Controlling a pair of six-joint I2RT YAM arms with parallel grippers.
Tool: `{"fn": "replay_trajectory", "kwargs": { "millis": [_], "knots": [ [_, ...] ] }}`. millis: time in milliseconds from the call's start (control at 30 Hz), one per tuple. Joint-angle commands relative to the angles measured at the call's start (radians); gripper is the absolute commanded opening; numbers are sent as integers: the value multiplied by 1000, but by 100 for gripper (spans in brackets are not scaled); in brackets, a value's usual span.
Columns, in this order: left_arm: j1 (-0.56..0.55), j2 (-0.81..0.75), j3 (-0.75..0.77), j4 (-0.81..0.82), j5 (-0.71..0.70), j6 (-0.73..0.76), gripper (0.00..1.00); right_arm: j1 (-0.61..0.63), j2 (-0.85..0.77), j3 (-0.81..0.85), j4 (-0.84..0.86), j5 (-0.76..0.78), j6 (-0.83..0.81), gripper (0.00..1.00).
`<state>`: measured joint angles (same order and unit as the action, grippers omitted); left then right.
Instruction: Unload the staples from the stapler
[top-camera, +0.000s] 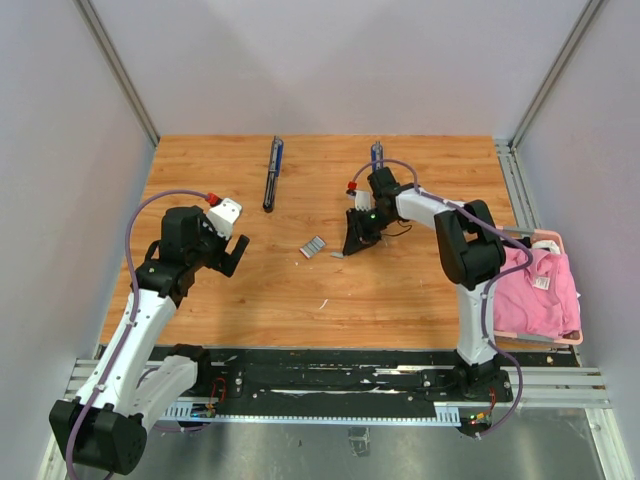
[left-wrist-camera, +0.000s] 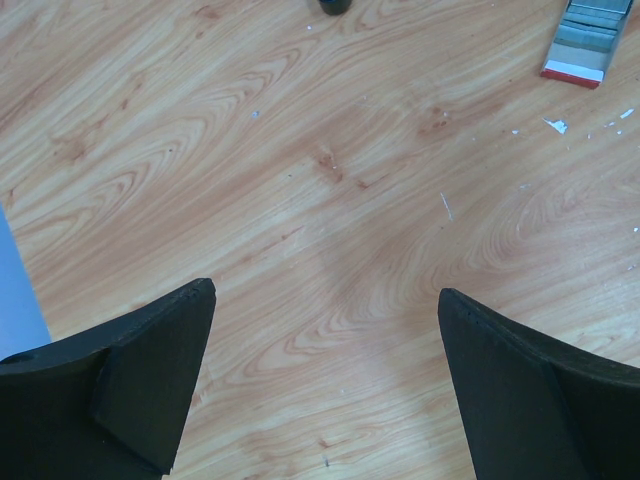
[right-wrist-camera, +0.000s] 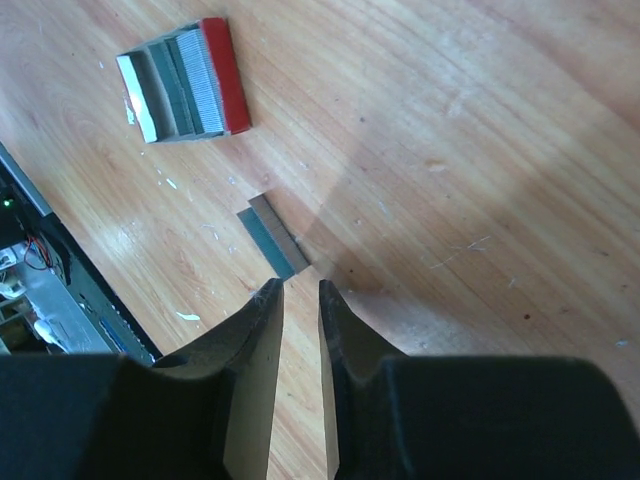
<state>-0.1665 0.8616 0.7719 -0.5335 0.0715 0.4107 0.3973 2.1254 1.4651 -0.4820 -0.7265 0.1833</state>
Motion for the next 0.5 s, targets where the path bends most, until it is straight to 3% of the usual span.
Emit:
{"fn": "replay_trajectory", "kwargs": {
  "millis": [0,233,467],
  "knots": [
    [4,-1,-9,21,1,7,98,14,-82,23,-27,1,-78,24],
    [4,-11,-8,18,10,7,98,87,-131,23,-63,153,-319,42],
    [4,-25,-8,17,9,8,98,131,-105,44,-74,265,-392,44]
  ]
}}
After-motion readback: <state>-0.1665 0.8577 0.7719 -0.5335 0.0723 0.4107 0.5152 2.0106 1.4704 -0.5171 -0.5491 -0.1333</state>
